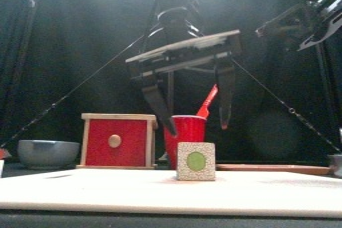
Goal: Place sushi roll on cutting board
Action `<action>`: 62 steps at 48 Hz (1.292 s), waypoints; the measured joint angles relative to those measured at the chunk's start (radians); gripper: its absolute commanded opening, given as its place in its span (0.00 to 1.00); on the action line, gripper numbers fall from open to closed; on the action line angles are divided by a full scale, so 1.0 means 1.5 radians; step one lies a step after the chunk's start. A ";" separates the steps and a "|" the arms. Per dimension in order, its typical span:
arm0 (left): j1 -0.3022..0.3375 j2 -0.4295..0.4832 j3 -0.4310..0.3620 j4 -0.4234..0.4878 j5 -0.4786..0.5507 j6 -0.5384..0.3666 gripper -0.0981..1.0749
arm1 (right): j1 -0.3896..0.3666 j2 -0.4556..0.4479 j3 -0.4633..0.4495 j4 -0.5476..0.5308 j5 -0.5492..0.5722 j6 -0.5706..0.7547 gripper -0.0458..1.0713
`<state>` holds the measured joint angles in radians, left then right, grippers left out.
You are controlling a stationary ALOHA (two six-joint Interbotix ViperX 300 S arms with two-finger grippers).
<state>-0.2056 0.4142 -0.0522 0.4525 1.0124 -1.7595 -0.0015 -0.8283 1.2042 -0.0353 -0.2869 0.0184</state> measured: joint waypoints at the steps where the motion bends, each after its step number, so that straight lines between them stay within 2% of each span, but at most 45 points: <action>1: -0.001 -0.005 0.001 0.009 0.000 0.000 0.93 | 0.000 -0.001 0.000 0.003 0.002 0.000 0.05; 8: -0.009 -0.044 0.020 0.089 0.001 0.017 0.93 | 0.000 -0.004 -0.009 0.035 0.009 0.002 0.05; 17: -0.021 -0.110 0.070 0.193 -0.001 0.091 0.93 | -0.016 -0.022 -0.057 0.112 0.061 0.002 0.05; 23: -0.022 -0.153 0.099 0.227 -0.012 0.136 0.93 | -0.054 -0.027 -0.099 0.156 0.140 0.002 0.05; 29: -0.019 -0.189 0.133 0.240 -0.034 0.168 0.93 | -0.096 -0.027 -0.129 0.171 0.216 0.002 0.05; 39: -0.018 -0.243 0.188 0.319 -0.105 0.166 0.93 | -0.121 -0.026 -0.139 0.183 0.251 0.002 0.05; 50: -0.016 -0.262 0.232 0.328 -0.206 0.169 0.93 | -0.122 -0.032 -0.107 0.186 0.245 0.001 0.05; 62: -0.016 -0.265 0.266 0.327 -0.229 0.164 0.93 | -0.122 -0.048 -0.099 0.184 0.230 0.001 0.05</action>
<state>-0.2301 0.0169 0.3467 0.9434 0.6688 -1.5140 -0.1841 -0.9004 1.0554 0.2408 0.0583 0.0199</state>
